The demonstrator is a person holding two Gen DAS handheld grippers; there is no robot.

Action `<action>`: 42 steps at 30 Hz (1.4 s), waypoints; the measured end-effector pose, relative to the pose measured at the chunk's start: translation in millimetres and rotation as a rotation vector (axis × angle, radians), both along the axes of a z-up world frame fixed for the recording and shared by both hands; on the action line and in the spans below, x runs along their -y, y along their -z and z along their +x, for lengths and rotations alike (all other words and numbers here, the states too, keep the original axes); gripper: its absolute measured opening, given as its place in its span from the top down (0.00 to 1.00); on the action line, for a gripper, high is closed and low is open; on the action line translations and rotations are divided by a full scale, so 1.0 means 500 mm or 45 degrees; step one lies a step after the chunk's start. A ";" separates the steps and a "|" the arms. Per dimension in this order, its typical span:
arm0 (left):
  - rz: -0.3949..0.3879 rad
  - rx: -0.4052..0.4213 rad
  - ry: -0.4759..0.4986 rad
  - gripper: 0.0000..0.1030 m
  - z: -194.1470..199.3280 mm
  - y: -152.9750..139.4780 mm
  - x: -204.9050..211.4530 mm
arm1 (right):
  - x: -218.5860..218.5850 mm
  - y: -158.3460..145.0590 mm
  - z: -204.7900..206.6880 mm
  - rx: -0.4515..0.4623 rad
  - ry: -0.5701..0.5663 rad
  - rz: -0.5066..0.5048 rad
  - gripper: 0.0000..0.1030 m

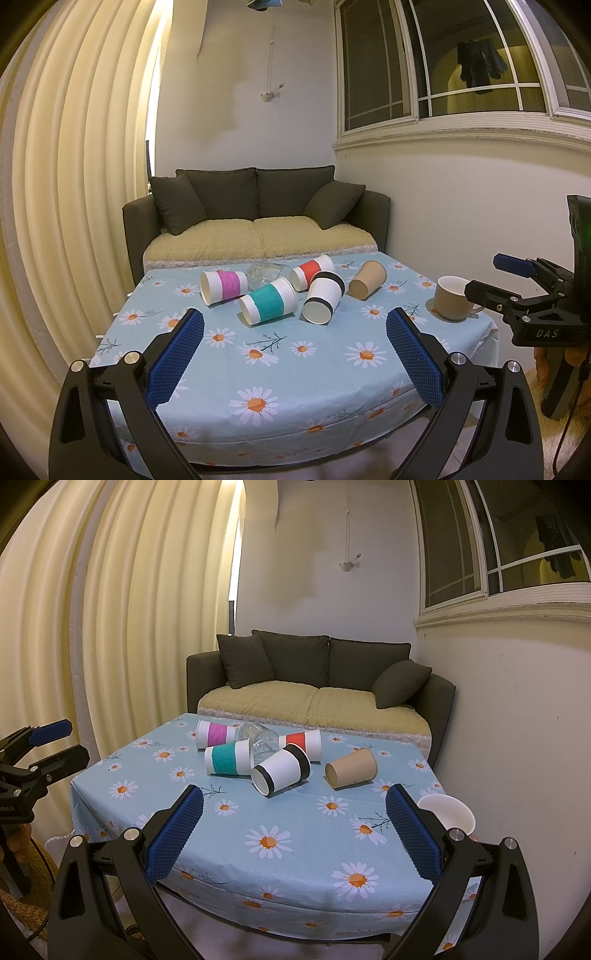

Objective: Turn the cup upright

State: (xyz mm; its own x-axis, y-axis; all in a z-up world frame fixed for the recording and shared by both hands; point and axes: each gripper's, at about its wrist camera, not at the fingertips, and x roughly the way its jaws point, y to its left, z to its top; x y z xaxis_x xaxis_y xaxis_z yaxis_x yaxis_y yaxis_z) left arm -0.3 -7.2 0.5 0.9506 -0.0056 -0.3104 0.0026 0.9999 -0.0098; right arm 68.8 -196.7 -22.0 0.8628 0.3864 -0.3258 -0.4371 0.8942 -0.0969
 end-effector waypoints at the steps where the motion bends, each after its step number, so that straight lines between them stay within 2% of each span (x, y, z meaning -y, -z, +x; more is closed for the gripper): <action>1: -0.001 0.000 0.001 0.06 0.000 0.000 -0.001 | 0.000 0.000 0.001 -0.001 0.000 -0.001 0.05; 6: 0.001 -0.013 -0.008 0.06 0.002 0.003 -0.002 | -0.002 0.006 0.004 -0.023 0.001 -0.007 0.05; 12: -0.058 -0.034 -0.028 0.06 0.009 0.007 -0.016 | -0.001 0.010 0.030 -0.108 0.020 0.011 0.05; 19: -0.053 -0.162 0.001 0.06 0.071 0.015 -0.017 | 0.007 0.004 0.092 -0.227 0.094 0.070 0.05; 23: -0.120 -0.233 0.031 0.06 0.117 0.007 -0.029 | 0.013 -0.013 0.148 -0.313 0.110 0.146 0.05; 26: -0.147 -0.297 0.052 0.06 0.166 0.001 -0.034 | 0.025 -0.023 0.215 -0.463 0.187 0.246 0.05; 28: -0.140 -0.313 0.046 0.06 0.196 -0.003 -0.034 | 0.034 -0.028 0.267 -0.587 0.166 0.349 0.05; 33: -0.195 -0.371 0.077 0.06 0.280 0.005 -0.040 | 0.033 -0.028 0.395 -0.797 0.202 0.432 0.05; 38: -0.277 -0.492 0.096 0.06 0.362 0.039 -0.047 | 0.039 0.015 0.530 -1.093 0.285 0.561 0.05; 42: -0.310 -0.518 0.109 0.06 0.396 0.064 -0.051 | 0.022 0.068 0.609 -1.264 0.338 0.562 0.05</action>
